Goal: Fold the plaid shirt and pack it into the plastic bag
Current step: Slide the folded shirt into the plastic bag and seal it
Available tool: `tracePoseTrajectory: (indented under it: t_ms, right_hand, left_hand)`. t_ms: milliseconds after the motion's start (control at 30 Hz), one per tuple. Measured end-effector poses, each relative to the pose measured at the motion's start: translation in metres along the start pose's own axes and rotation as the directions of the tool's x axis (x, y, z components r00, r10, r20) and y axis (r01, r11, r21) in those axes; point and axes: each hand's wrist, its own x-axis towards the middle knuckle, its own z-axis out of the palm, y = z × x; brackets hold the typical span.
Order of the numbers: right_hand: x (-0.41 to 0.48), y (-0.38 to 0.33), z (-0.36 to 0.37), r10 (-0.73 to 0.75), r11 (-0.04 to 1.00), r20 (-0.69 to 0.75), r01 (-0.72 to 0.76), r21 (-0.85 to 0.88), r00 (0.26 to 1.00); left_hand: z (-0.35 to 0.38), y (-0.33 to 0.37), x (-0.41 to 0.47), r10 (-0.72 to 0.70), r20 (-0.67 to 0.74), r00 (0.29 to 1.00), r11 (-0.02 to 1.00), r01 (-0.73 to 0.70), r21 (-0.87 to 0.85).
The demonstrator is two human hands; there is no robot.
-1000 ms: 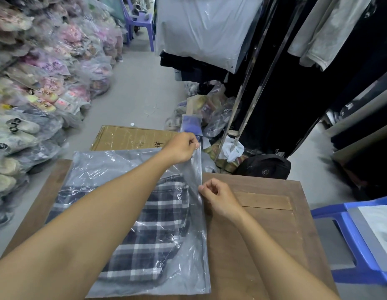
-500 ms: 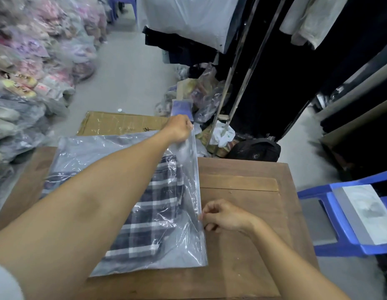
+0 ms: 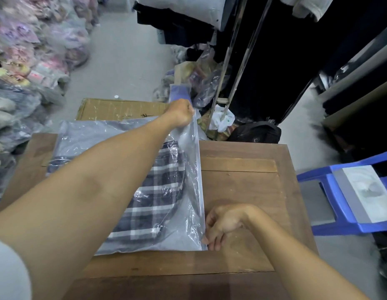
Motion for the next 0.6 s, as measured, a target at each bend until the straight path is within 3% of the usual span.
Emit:
tracePoseTrajectory:
  t_ms: [200, 267, 333, 400, 467, 600]
  right_hand:
    - [-0.001, -0.008, 0.000, 0.062, 0.993, 0.030, -0.058, -0.106, 0.998]
    - [-0.001, -0.013, -0.006, 0.036, 0.993, -0.096, -0.047, -0.111, 0.995]
    - [0.001, -0.019, -0.015, -0.067, 0.997, -0.415, 0.080, 0.015, 0.908]
    - [0.004, -0.028, -0.022, -0.120, 0.942, -0.672, 0.297, 0.155, 0.731]
    - [0.007, -0.034, -0.028, -0.121, 0.872, -0.754, 0.432, 0.229, 0.645]
    - [-0.002, -0.019, -0.039, -0.093, 0.901, -0.799, 0.391, 0.186, 0.595]
  left_hand:
    - [0.004, 0.004, -0.007, -0.027, 0.024, 0.999, 0.998, 0.029, -0.049]
    - [0.003, 0.006, -0.009, -0.010, 0.035, 0.999, 0.999, 0.011, -0.049]
    - [0.003, 0.008, -0.012, 0.014, 0.065, 0.998, 0.998, -0.010, -0.065]
    - [0.005, 0.009, -0.015, 0.040, 0.078, 0.996, 0.995, -0.033, -0.090]
    - [0.005, 0.009, -0.018, 0.071, 0.064, 0.995, 0.992, -0.063, -0.110]
    - [-0.007, -0.002, -0.025, 0.136, 0.037, 0.990, 0.983, -0.131, -0.126]
